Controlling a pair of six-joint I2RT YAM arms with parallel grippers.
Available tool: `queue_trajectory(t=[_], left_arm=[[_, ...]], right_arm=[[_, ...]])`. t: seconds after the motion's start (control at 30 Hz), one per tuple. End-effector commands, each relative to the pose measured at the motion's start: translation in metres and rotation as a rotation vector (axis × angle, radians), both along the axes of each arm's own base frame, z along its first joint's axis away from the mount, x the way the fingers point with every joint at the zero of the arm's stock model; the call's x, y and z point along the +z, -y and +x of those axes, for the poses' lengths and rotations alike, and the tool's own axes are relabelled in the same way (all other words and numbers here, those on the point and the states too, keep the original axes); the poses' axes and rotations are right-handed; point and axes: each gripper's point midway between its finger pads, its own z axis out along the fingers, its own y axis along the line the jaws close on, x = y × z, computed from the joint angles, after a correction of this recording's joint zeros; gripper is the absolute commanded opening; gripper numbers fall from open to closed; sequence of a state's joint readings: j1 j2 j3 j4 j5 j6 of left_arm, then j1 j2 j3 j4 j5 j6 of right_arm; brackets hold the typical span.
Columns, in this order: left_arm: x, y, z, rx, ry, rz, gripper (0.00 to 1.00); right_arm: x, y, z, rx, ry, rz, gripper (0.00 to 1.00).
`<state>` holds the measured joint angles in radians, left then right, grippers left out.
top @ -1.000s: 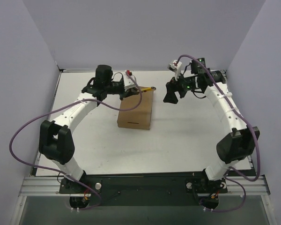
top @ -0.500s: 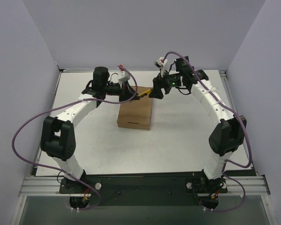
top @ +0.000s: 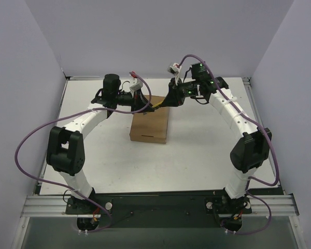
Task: Unpack the express box
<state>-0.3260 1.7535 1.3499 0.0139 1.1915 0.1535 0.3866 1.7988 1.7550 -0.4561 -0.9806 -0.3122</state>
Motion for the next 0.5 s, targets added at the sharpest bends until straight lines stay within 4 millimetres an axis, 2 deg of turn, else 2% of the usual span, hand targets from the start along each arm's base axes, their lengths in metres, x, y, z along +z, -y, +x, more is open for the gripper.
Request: queue_trajectory(t=[0.0, 0.07, 0.1, 0.13, 0.17, 0.23, 0.37, 0.47], left_arm=[[0.021, 0.003, 0.006, -0.014, 0.045, -0.037, 0.06], [0.021, 0.002, 0.007, -0.002, 0.051, -0.034, 0.20], [0.021, 0.002, 0.007, 0.002, 0.051, -0.033, 0.23], [0.020, 0.001, 0.006, 0.003, 0.050, -0.031, 0.25], [0.020, 0.001, 0.006, 0.003, 0.052, -0.031, 0.26], [0.019, 0.002, 0.004, -0.004, 0.048, -0.031, 0.26], [0.017, 0.005, 0.002, -0.035, 0.048, -0.039, 0.01], [0.021, 0.009, -0.001, -0.064, 0.046, -0.061, 0.00]], right_arm=[[0.023, -0.007, 0.001, 0.036, 0.060, 0.051, 0.00], [0.026, -0.002, 0.003, 0.025, 0.100, 0.018, 0.00], [0.027, -0.002, 0.000, 0.035, 0.125, -0.004, 0.00], [0.020, 0.005, 0.000, 0.036, 0.157, -0.074, 0.00], [0.028, 0.005, 0.000, 0.043, 0.193, -0.093, 0.00], [0.024, 0.005, -0.005, 0.063, 0.192, -0.130, 0.00], [0.031, 0.001, -0.004, 0.057, 0.202, -0.124, 0.00], [0.035, -0.005, -0.006, 0.052, 0.163, -0.091, 0.00]])
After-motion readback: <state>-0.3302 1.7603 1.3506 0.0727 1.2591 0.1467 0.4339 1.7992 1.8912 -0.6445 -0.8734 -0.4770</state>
